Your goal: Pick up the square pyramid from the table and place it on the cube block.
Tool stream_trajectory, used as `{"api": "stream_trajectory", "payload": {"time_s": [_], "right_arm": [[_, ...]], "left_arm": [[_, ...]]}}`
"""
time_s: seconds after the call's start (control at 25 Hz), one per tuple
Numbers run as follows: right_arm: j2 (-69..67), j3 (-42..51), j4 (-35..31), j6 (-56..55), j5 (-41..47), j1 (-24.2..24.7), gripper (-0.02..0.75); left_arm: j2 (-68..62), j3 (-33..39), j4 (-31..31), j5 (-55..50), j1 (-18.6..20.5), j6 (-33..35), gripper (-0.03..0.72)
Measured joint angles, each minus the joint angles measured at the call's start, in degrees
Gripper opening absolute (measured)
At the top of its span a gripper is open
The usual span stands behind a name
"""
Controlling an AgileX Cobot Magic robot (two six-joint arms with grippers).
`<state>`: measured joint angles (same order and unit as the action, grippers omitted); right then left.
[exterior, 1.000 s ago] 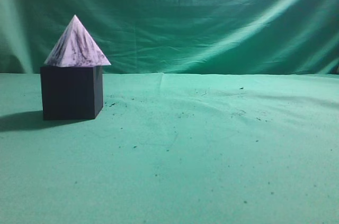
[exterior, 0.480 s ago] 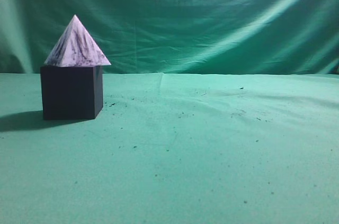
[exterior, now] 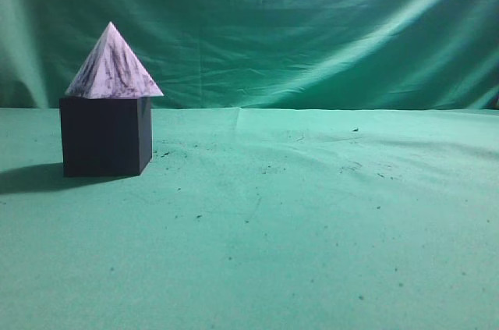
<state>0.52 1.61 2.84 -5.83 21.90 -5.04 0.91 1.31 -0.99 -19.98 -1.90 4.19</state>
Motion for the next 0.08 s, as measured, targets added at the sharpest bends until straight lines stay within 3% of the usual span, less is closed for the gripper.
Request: {"api": "stream_trajectory", "payload": {"time_s": [0.08], "right_arm": [[0.0,0.0,0.0,0.0,0.0,0.0,0.069]], "left_arm": [[0.0,0.0,0.0,0.0,0.0,0.0,0.000]]}}
